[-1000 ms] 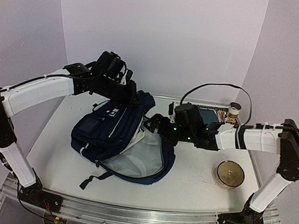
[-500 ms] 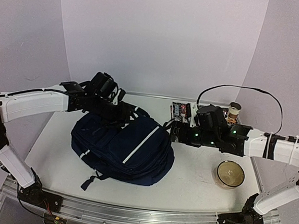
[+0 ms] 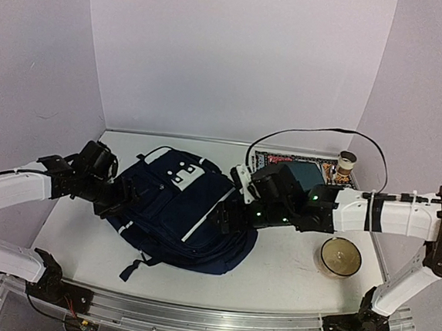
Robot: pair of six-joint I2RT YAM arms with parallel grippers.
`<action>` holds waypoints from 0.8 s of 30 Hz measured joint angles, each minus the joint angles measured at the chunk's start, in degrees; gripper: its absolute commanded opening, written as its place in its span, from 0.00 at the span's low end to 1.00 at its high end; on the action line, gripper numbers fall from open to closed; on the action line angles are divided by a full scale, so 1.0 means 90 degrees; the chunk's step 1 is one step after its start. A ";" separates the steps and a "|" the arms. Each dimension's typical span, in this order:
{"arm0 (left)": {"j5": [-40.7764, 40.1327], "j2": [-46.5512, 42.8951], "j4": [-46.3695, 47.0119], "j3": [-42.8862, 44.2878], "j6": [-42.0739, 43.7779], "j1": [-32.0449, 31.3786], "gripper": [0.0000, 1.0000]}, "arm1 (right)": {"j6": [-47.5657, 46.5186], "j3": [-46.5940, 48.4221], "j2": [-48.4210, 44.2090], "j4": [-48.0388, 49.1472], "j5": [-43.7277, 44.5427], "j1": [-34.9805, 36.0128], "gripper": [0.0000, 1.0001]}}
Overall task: Pack the student bag
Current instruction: Hold the largest pocket of the student bag.
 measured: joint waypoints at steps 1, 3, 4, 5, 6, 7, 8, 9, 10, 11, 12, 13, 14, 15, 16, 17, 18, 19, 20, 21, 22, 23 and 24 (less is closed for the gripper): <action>-0.0050 -0.0022 -0.0035 -0.0212 -0.0097 0.0054 0.73 | -0.0042 0.0072 0.0103 -0.0022 0.0001 0.0090 0.98; -0.0129 -0.0050 -0.0100 -0.0525 -0.0247 0.0145 0.72 | -0.0137 0.0233 0.0311 -0.0046 -0.0004 0.0283 0.98; -0.0172 -0.0076 -0.0116 -0.0679 -0.0321 0.0203 0.72 | -0.0176 0.0295 0.0382 -0.0057 -0.0006 0.0361 0.98; -0.0205 -0.0120 -0.0116 -0.0831 -0.0380 0.0261 0.72 | -0.0237 0.0376 0.0460 -0.0073 -0.0006 0.0471 0.98; -0.0212 -0.0169 -0.0109 -0.0979 -0.0442 0.0314 0.71 | -0.0287 0.0446 0.0526 -0.0078 -0.0008 0.0556 0.98; -0.0213 -0.0218 -0.0103 -0.1124 -0.0515 0.0354 0.70 | -0.0331 0.0515 0.0587 -0.0083 -0.0009 0.0634 0.98; -0.0214 -0.0264 -0.0081 -0.1274 -0.0580 0.0392 0.68 | -0.0386 0.0581 0.0646 -0.0083 -0.0012 0.0710 0.98; -0.0208 -0.0305 -0.0052 -0.1414 -0.0649 0.0417 0.67 | -0.0450 0.0651 0.0711 -0.0084 -0.0013 0.0791 0.98; -0.0192 -0.0342 0.0032 -0.1563 -0.0717 0.0435 0.64 | -0.0505 0.0726 0.0779 -0.0088 -0.0004 0.0872 0.98; -0.0143 -0.0369 0.0151 -0.1708 -0.0781 0.0442 0.63 | -0.0550 0.0796 0.0842 -0.0092 0.0004 0.0934 0.98; -0.0046 -0.0380 0.0344 -0.1871 -0.0881 0.0449 0.60 | -0.0603 0.0879 0.0929 -0.0085 0.0011 0.0995 0.98; 0.0054 -0.0378 0.0537 -0.2011 -0.0945 0.0449 0.58 | -0.0642 0.0966 0.1014 -0.0085 0.0021 0.1058 0.98; 0.0172 -0.0355 0.0726 -0.2118 -0.1025 0.0449 0.55 | -0.0684 0.1050 0.1104 -0.0085 0.0028 0.1111 0.98; 0.0291 -0.0312 0.0927 -0.2193 -0.1096 0.0449 0.52 | -0.0727 0.1135 0.1197 -0.0091 0.0034 0.1161 0.98; 0.0398 -0.0251 0.1100 -0.2217 -0.1158 0.0449 0.48 | -0.0772 0.1237 0.1312 -0.0095 0.0036 0.1212 0.98; 0.0482 -0.0193 0.1261 -0.2217 -0.1188 0.0449 0.43 | -0.0800 0.1313 0.1399 -0.0093 0.0036 0.1244 0.98; 0.0545 -0.0124 0.1470 -0.2217 -0.1233 0.0449 0.37 | -0.0831 0.1401 0.1495 -0.0090 0.0036 0.1279 0.97; 0.0656 -0.0056 0.1691 -0.2217 -0.1284 0.0449 0.31 | -0.0862 0.1492 0.1596 -0.0090 0.0035 0.1313 0.97; 0.0704 -0.0005 0.1836 -0.2217 -0.1361 0.0449 0.25 | -0.0882 0.1569 0.1680 -0.0093 0.0033 0.1344 0.96; 0.0777 0.0043 0.1983 -0.2217 -0.1412 0.0449 0.17 | -0.0903 0.1679 0.1790 -0.0100 0.0033 0.1374 0.94; 0.0849 0.0089 0.2129 -0.2217 -0.1498 0.0466 0.10 | -0.0930 0.1777 0.1890 -0.0098 0.0026 0.1393 0.91; 0.0899 0.0121 0.2255 -0.2219 -0.1568 0.0471 0.04 | -0.0937 0.1895 0.2000 -0.0099 0.0028 0.1418 0.89; 0.0956 0.0138 0.2355 -0.2223 -0.1708 0.0477 0.00 | -0.0961 0.2005 0.2107 -0.0094 0.0024 0.1442 0.87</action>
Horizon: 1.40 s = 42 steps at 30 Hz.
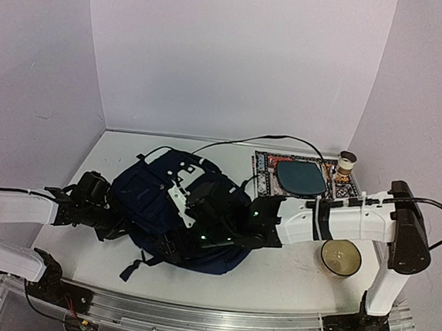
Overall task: Pack the student bag
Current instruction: Hold the largest pocket of the student bag, then grab the largest pocket of the student bag.
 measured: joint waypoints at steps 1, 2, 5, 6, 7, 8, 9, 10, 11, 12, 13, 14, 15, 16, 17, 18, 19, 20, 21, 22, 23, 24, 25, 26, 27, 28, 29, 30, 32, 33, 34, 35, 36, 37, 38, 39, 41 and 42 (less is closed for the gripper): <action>0.0053 0.0001 0.0107 -0.0024 -0.0130 0.0003 0.00 | 0.0011 0.0092 0.0094 0.0001 0.0001 0.0020 0.85; 0.0107 -0.0001 0.0210 -0.0053 -0.0257 -0.0005 0.00 | 0.0026 0.0194 0.0196 0.0003 -0.0016 0.0038 0.83; 0.0217 -0.0033 0.0424 -0.0069 -0.0645 -0.0062 0.00 | 0.0087 0.0376 0.0443 0.0012 -0.0070 0.0081 0.76; 0.0224 -0.0073 0.0476 -0.0069 -0.0793 -0.0088 0.00 | 0.0138 0.0401 0.0506 0.0008 -0.0091 0.0097 0.73; 0.0224 -0.0126 0.0523 -0.0069 -0.0960 -0.0119 0.00 | 0.0202 0.0424 0.0573 0.0006 -0.0115 0.0109 0.71; 0.0220 -0.0174 0.0554 -0.0069 -0.1120 -0.0144 0.00 | 0.0273 0.0440 0.0632 0.0006 -0.0132 0.0122 0.70; 0.0210 -0.0224 0.0574 -0.0069 -0.1282 -0.0175 0.00 | 0.0335 0.0449 0.0680 0.0006 -0.0140 0.0137 0.68; 0.0192 -0.0265 0.0587 -0.0069 -0.1399 -0.0208 0.00 | 0.0429 0.0456 0.0740 0.0006 -0.0142 0.0152 0.66; 0.0158 -0.0293 0.0603 -0.0069 -0.1564 -0.0252 0.00 | 0.0501 0.0458 0.0784 0.0006 -0.0140 0.0165 0.64; 0.0128 -0.0312 0.0617 -0.0069 -0.1703 -0.0295 0.00 | 0.0566 0.0459 0.0826 0.0003 -0.0138 0.0178 0.61; 0.0064 -0.0319 0.0621 -0.0067 -0.1828 -0.0357 0.00 | 0.0643 0.0460 0.0865 0.0000 -0.0133 0.0197 0.58; 0.0003 -0.0322 0.0625 -0.0065 -0.1956 -0.0421 0.00 | 0.0708 0.0463 0.0901 -0.0001 -0.0128 0.0212 0.56; -0.0062 -0.0322 0.0626 -0.0055 -0.2073 -0.0491 0.00 | 0.0782 0.0470 0.0932 -0.0001 -0.0124 0.0230 0.55; -0.0130 -0.0322 0.0626 -0.0041 -0.2181 -0.0561 0.00 | 0.0864 0.0481 0.0964 -0.0001 -0.0113 0.0253 0.53; -0.0200 -0.0319 0.0626 -0.0012 -0.2291 -0.0643 0.00 | 0.0940 0.0494 0.0991 0.0000 -0.0084 0.0272 0.52; -0.0269 -0.0315 0.0625 0.0022 -0.2402 -0.0727 0.00 | 0.1017 0.0504 0.1015 0.0001 -0.0051 0.0294 0.50; -0.0323 -0.0292 0.0618 0.0074 -0.2490 -0.0806 0.00 | 0.1098 0.0518 0.1041 -0.0001 -0.0003 0.0327 0.47; -0.0378 -0.0256 0.0610 0.0137 -0.2568 -0.0885 0.00 | 0.1183 0.0542 0.1070 -0.0001 0.0051 0.0349 0.44; -0.0416 -0.0205 0.0606 0.0200 -0.2647 -0.0951 0.00 | 0.1278 0.0579 0.1110 0.0006 0.0104 0.0367 0.42; -0.0459 -0.0146 0.0611 0.0264 -0.2728 -0.1028 0.00 | 0.1324 0.0612 0.1147 0.0009 0.0162 0.0384 0.40; -0.0493 -0.0099 0.0611 0.0319 -0.2793 -0.1086 0.00 | 0.1407 0.0650 0.1196 0.0009 0.0241 0.0399 0.39; -0.0510 -0.0057 0.0621 0.0354 -0.2847 -0.1131 0.00 | 0.1489 0.0680 0.1255 0.0020 0.0324 0.0407 0.39; -0.0528 -0.0019 0.0621 0.0391 -0.2906 -0.1179 0.00 | 0.1560 0.0700 0.1305 0.0026 0.0420 0.0419 0.39; -0.0549 0.0009 0.0625 0.0412 -0.2965 -0.1210 0.00 | 0.1652 0.0710 0.1361 0.0039 0.0548 0.0428 0.40; -0.0567 0.0024 0.0623 0.0436 -0.3009 -0.1236 0.00 | 0.1707 0.0711 0.1411 0.0043 0.0676 0.0439 0.40; -0.0589 0.0028 0.0623 0.0447 -0.3045 -0.1255 0.00 | 0.1774 0.0714 0.1469 0.0041 0.0839 0.0444 0.41; -0.0612 0.0028 0.0623 0.0457 -0.3077 -0.1268 0.00 | 0.1844 0.0721 0.1534 0.0037 0.1012 0.0446 0.42; -0.0623 0.0028 0.0620 0.0467 -0.3116 -0.1272 0.00 | 0.1895 0.0740 0.1603 0.0031 0.1176 0.0446 0.44; -0.0644 0.0028 0.0613 0.0494 -0.3163 -0.1276 0.00 | 0.1991 0.0808 0.1754 0.0032 0.1515 0.0446 0.47; -0.0651 0.0028 0.0611 0.0504 -0.3174 -0.1281 0.00 | 0.2024 0.0842 0.1817 0.0028 0.1649 0.0446 0.47; -0.0658 0.0028 0.0611 0.0509 -0.3185 -0.1287 0.00 | 0.2048 0.0894 0.1894 0.0028 0.1805 0.0446 0.47; -0.0663 0.0028 0.0609 0.0514 -0.3196 -0.1295 0.00 | 0.2068 0.0948 0.1955 0.0026 0.1932 0.0446 0.47; -0.0665 0.0028 0.0610 0.0518 -0.3202 -0.1300 0.00 | 0.2085 0.1010 0.2018 0.0029 0.2071 0.0446 0.47; -0.0666 0.0028 0.0611 0.0523 -0.3209 -0.1306 0.00 | 0.2100 0.1070 0.2076 0.0032 0.2198 0.0446 0.47; -0.0666 0.0028 0.0611 0.0525 -0.3218 -0.1311 0.00 | 0.2116 0.1124 0.2119 0.0046 0.2323 0.0446 0.46; -0.0667 0.0028 0.0612 0.0527 -0.3234 -0.1317 0.00 | 0.2131 0.1167 0.2151 0.0066 0.2445 0.0447 0.46; -0.0679 0.0028 0.0616 0.0529 -0.3271 -0.1332 0.00 | 0.2153 0.1203 0.2187 0.0127 0.2675 0.0460 0.44; -0.0684 0.0028 0.0620 0.0529 -0.3283 -0.1342 0.00 | 0.2159 0.1212 0.2199 0.0153 0.2775 0.0472 0.41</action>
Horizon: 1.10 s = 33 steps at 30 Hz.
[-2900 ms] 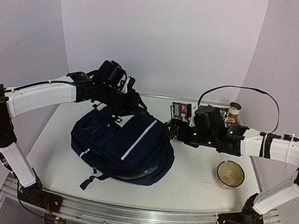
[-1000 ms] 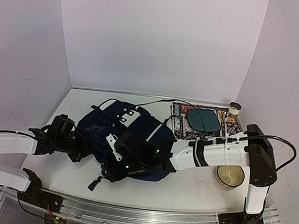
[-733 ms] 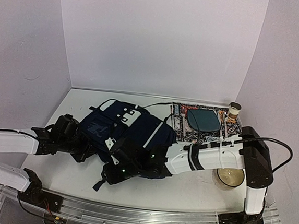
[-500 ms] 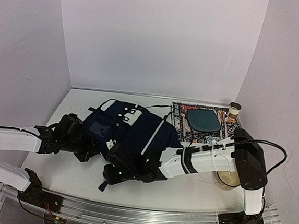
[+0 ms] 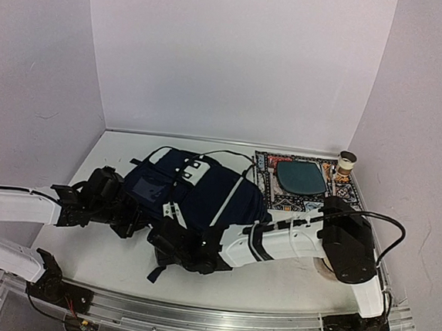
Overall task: Pack the student bag
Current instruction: Grab the largest pocket of the student bag, then zip the student bag into the largest pocket of the bag.
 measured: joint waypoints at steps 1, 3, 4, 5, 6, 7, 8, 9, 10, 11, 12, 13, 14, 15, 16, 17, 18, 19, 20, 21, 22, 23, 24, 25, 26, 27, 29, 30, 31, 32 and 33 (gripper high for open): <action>-0.0009 0.0000 0.0004 0.0002 -0.0015 -0.0009 0.00 | -0.0003 0.0018 0.0023 0.0031 0.0107 0.0007 0.37; -0.0029 0.0000 0.0011 0.0002 -0.0027 -0.0022 0.00 | -0.0014 0.0080 0.0083 0.0061 0.0273 0.0015 0.23; -0.0036 0.0000 0.0011 0.0002 -0.0028 -0.0026 0.00 | -0.0028 0.0104 0.0113 0.0078 0.0348 0.0015 0.15; -0.0042 0.0000 0.0011 0.0002 -0.0028 -0.0027 0.00 | -0.0113 0.0118 0.0136 0.0091 0.0413 0.0015 0.07; -0.0045 0.0000 0.0011 0.0002 -0.0028 -0.0029 0.00 | -0.0115 0.0120 0.0145 0.0105 0.0446 0.0015 0.01; -0.0053 0.0000 0.0011 0.0002 -0.0028 -0.0032 0.00 | -0.0145 0.0121 0.0148 0.0117 0.0466 0.0014 0.00; -0.0075 0.0000 0.0011 0.0002 -0.0026 -0.0037 0.00 | -0.0169 0.0116 0.0148 0.0131 0.0482 0.0011 0.00; -0.0098 0.0000 0.0011 0.0002 -0.0027 -0.0039 0.00 | -0.0175 0.0104 0.0147 0.0148 0.0495 0.0010 0.00; -0.0115 0.0000 0.0011 0.0002 -0.0025 -0.0043 0.00 | -0.0187 0.0040 0.0133 0.0212 0.0498 0.0010 0.00; -0.0132 0.0000 0.0011 0.0002 -0.0020 -0.0049 0.00 | -0.0201 -0.0049 0.0111 0.0291 0.0497 0.0010 0.00; -0.0156 0.0000 0.0009 0.0002 -0.0005 -0.0059 0.00 | -0.0222 -0.0177 0.0062 0.0357 0.0488 0.0010 0.00; -0.0188 0.0000 0.0004 0.0002 0.0019 -0.0068 0.00 | -0.0251 -0.0342 -0.0010 0.0423 0.0467 0.0010 0.00; -0.0213 0.0000 -0.0007 0.0002 0.0054 -0.0082 0.00 | -0.0290 -0.0500 -0.0109 0.0469 0.0438 0.0010 0.00; -0.0238 0.0000 -0.0012 0.0002 0.0100 -0.0091 0.00 | -0.0321 -0.0655 -0.0225 0.0507 0.0403 0.0010 0.00; -0.0257 0.0000 -0.0013 0.0002 0.0145 -0.0094 0.00 | -0.0349 -0.0815 -0.0359 0.0536 0.0359 0.0010 0.00; -0.0260 0.0000 -0.0011 0.0002 0.0176 -0.0086 0.00 | -0.0380 -0.1002 -0.0527 0.0549 0.0293 0.0010 0.00; -0.0255 0.0000 -0.0013 0.0002 0.0224 -0.0069 0.00 | -0.0414 -0.1218 -0.0731 0.0553 0.0213 0.0008 0.00; -0.0242 0.0000 -0.0013 0.0002 0.0303 -0.0032 0.00 | -0.0438 -0.1396 -0.0905 0.0555 0.0144 0.0008 0.00; -0.0233 0.0000 -0.0016 0.0002 0.0356 0.0001 0.00 | -0.0459 -0.1571 -0.1082 0.0541 0.0074 0.0008 0.00; -0.0193 0.0000 -0.0025 0.0002 0.0449 0.0052 0.00 | -0.0478 -0.1759 -0.1261 0.0539 0.0001 0.0008 0.00; -0.0150 0.0000 -0.0051 0.0005 0.0581 0.0137 0.00 | -0.0497 -0.1977 -0.1477 0.0526 -0.0083 -0.0003 0.00; -0.0084 0.0000 -0.0086 0.0007 0.0693 0.0225 0.00 | -0.0512 -0.2151 -0.1633 0.0524 -0.0162 -0.0019 0.00; -0.0047 0.0000 -0.0114 0.0010 0.0827 0.0327 0.00 | -0.0521 -0.2299 -0.1775 0.0502 -0.0224 -0.0037 0.00; 0.0028 0.0000 -0.0174 0.0025 0.0967 0.0471 0.00 | -0.0537 -0.2462 -0.1926 0.0498 -0.0314 -0.0051 0.00; 0.0065 0.0000 -0.0227 0.0040 0.1095 0.0591 0.00 | -0.0550 -0.2592 -0.2042 0.0474 -0.0376 -0.0058 0.00; 0.0091 0.0000 -0.0270 0.0049 0.1301 0.0745 0.00 | -0.0557 -0.2755 -0.2187 0.0455 -0.0456 -0.0058 0.00; 0.0137 0.0001 -0.0415 0.0086 0.1683 0.1018 0.00 | -0.0585 -0.3052 -0.2462 0.0398 -0.0603 -0.0055 0.00; 0.0165 0.0011 -0.0473 0.0097 0.1874 0.1138 0.00 | -0.0602 -0.3196 -0.2608 0.0332 -0.0659 -0.0051 0.00; 0.0166 0.0048 -0.0559 0.0131 0.2115 0.1257 0.00 | -0.0627 -0.3316 -0.2746 0.0253 -0.0717 -0.0050 0.00; 0.0164 0.0126 -0.0638 0.0182 0.2355 0.1376 0.00 | -0.0666 -0.3424 -0.2886 0.0187 -0.0771 -0.0048 0.00; 0.0169 0.0217 -0.0689 0.0239 0.2576 0.1469 0.00 | -0.0700 -0.3496 -0.2994 0.0131 -0.0813 -0.0048 0.00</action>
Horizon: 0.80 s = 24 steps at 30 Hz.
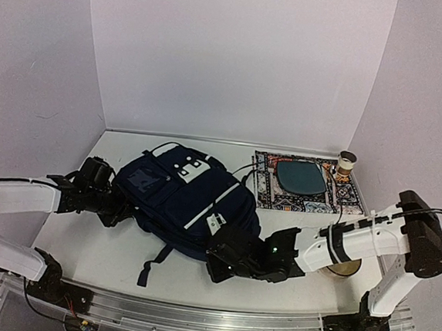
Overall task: Pack the student bag
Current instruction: Zip the student bag into the largest pocket of the bag, then hold the largest pocket of the student bag.
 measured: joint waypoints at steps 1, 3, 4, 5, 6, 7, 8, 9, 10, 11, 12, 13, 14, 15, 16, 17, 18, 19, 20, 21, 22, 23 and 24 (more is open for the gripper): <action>0.0021 0.0128 -0.0066 0.0078 0.0243 0.0100 0.00 | -0.0051 -0.0042 -0.0089 -0.0068 -0.0048 0.0000 0.00; 0.0051 0.0450 -0.0218 0.0280 0.0792 0.0309 0.00 | -0.0180 -0.0065 -0.0194 -0.0127 -0.0138 -0.0002 0.00; 0.0102 0.0625 -0.0272 0.0401 0.1042 0.0419 0.00 | -0.0245 -0.0061 -0.0194 -0.0130 -0.0175 -0.0002 0.00; 0.0146 0.0806 -0.0319 0.0518 0.1307 0.0535 0.00 | -0.0314 -0.0058 -0.0193 -0.0136 -0.0219 -0.0002 0.00; 0.0192 0.1002 -0.0373 0.0645 0.1595 0.0658 0.00 | -0.0389 -0.0050 -0.0184 -0.0152 -0.0270 -0.0003 0.00; 0.0248 0.1193 -0.0454 0.0788 0.1863 0.0770 0.00 | -0.0462 -0.0030 -0.0172 -0.0167 -0.0305 -0.0004 0.00; 0.0265 0.1381 -0.0517 0.0935 0.2128 0.0855 0.00 | -0.0528 0.0012 -0.0146 -0.0174 -0.0343 -0.0002 0.00; 0.0285 0.1594 -0.0621 0.1120 0.2419 0.0936 0.00 | -0.0604 0.0092 -0.0093 -0.0178 -0.0390 -0.0002 0.00; 0.0275 0.1786 -0.0695 0.1300 0.2698 0.0993 0.02 | -0.0671 0.0212 -0.0011 -0.0173 -0.0433 0.0000 0.00; 0.0231 0.1969 -0.0764 0.1483 0.2975 0.1036 0.05 | -0.0734 0.0321 0.0065 -0.0166 -0.0460 0.0000 0.00; 0.0193 0.2106 -0.0804 0.1627 0.3212 0.1069 0.11 | -0.0788 0.0427 0.0135 -0.0160 -0.0490 0.0000 0.00; 0.0154 0.2211 -0.0849 0.1753 0.3412 0.1097 0.19 | -0.0833 0.0528 0.0204 -0.0167 -0.0519 0.0000 0.00; 0.0083 0.2298 -0.0884 0.1873 0.3636 0.1122 0.26 | -0.0880 0.0644 0.0289 -0.0200 -0.0555 0.0000 0.00; 0.0015 0.2350 -0.0895 0.1969 0.3828 0.1155 0.36 | -0.0923 0.0773 0.0377 -0.0263 -0.0594 0.0000 0.00; -0.0029 0.2365 -0.0884 0.2038 0.3920 0.1203 0.44 | -0.0947 0.0917 0.0475 -0.0340 -0.0637 0.0000 0.00; -0.0059 0.2356 -0.0877 0.2084 0.3941 0.1267 0.50 | -0.0966 0.1078 0.0586 -0.0432 -0.0679 0.0000 0.00; -0.0085 0.2343 -0.0875 0.2121 0.3989 0.1333 0.55 | -0.0986 0.1239 0.0704 -0.0512 -0.0721 0.0002 0.00; -0.0077 0.2307 -0.0855 0.2124 0.3960 0.1385 0.60 | -0.1008 0.1437 0.0858 -0.0580 -0.0771 0.0004 0.00; -0.0064 0.2233 -0.0825 0.2097 0.3887 0.1435 0.64 | -0.1022 0.1620 0.1005 -0.0625 -0.0818 0.0006 0.00; -0.0042 0.2108 -0.0801 0.2034 0.3795 0.1471 0.67 | -0.1032 0.1785 0.1141 -0.0647 -0.0855 0.0008 0.00; -0.0013 0.1956 -0.0791 0.1953 0.3710 0.1491 0.69 | -0.1043 0.1948 0.1271 -0.0670 -0.0886 0.0010 0.00; 0.0044 0.1766 -0.0814 0.1856 0.3625 0.1486 0.70 | -0.1047 0.2103 0.1397 -0.0679 -0.0929 0.0011 0.00; 0.0094 0.1524 -0.0832 0.1726 0.3471 0.1469 0.70 | -0.1051 0.2239 0.1497 -0.0703 -0.0953 0.0015 0.00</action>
